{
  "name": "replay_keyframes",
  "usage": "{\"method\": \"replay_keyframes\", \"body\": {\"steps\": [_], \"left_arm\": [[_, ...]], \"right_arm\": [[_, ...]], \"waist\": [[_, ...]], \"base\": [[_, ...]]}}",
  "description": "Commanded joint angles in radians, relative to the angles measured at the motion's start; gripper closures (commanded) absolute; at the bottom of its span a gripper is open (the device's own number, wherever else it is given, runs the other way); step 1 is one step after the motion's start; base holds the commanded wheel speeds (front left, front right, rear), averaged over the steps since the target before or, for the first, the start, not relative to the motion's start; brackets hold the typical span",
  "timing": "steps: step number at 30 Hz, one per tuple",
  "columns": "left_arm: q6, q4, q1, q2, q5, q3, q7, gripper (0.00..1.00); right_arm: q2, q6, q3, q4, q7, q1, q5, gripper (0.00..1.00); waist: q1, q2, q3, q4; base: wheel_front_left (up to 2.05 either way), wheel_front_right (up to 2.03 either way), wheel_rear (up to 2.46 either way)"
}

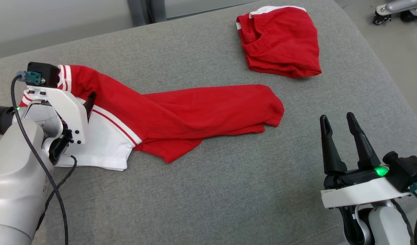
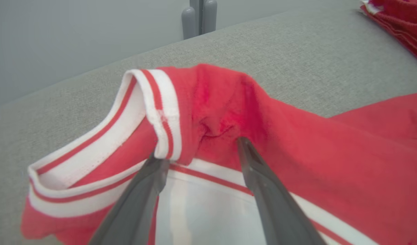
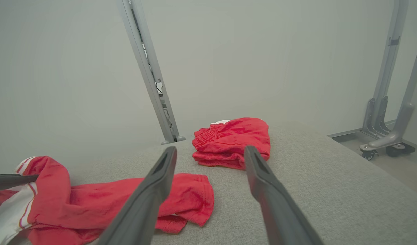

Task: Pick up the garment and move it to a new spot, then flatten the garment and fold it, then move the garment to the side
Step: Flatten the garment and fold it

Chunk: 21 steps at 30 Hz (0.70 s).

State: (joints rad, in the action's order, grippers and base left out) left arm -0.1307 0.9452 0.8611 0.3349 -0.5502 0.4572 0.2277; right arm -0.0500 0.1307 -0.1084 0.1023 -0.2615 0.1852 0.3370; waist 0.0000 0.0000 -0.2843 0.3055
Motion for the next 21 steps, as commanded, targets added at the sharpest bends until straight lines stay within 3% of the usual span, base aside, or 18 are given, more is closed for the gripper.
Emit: {"method": "replay_keyframes", "body": {"steps": [1, 12, 21], "left_arm": [[0.000, 0.005, 0.015, 0.005, -0.010, 0.009, -0.014, 0.00], [0.000, 0.001, -0.027, -0.011, -0.064, 0.102, -0.138, 0.00], [0.018, -0.033, -0.130, -0.025, -0.106, 0.096, -0.263, 0.00]], "right_arm": [[-0.003, 0.000, 0.000, -0.001, -0.003, 0.006, 0.006, 0.00], [-0.004, 0.000, 0.021, 0.012, -0.003, -0.013, -0.015, 0.00], [-0.010, 0.000, 0.044, 0.013, -0.003, -0.028, -0.024, 0.00]], "waist": [[0.0000, 0.0000, 0.009, -0.013], [0.0000, 0.0000, 0.075, -0.104], [0.0000, 0.0000, 0.114, -0.159]], "base": [[0.00, 0.00, 0.00], [0.00, 0.00, 0.00], [0.00, 0.00, 0.00]]}}
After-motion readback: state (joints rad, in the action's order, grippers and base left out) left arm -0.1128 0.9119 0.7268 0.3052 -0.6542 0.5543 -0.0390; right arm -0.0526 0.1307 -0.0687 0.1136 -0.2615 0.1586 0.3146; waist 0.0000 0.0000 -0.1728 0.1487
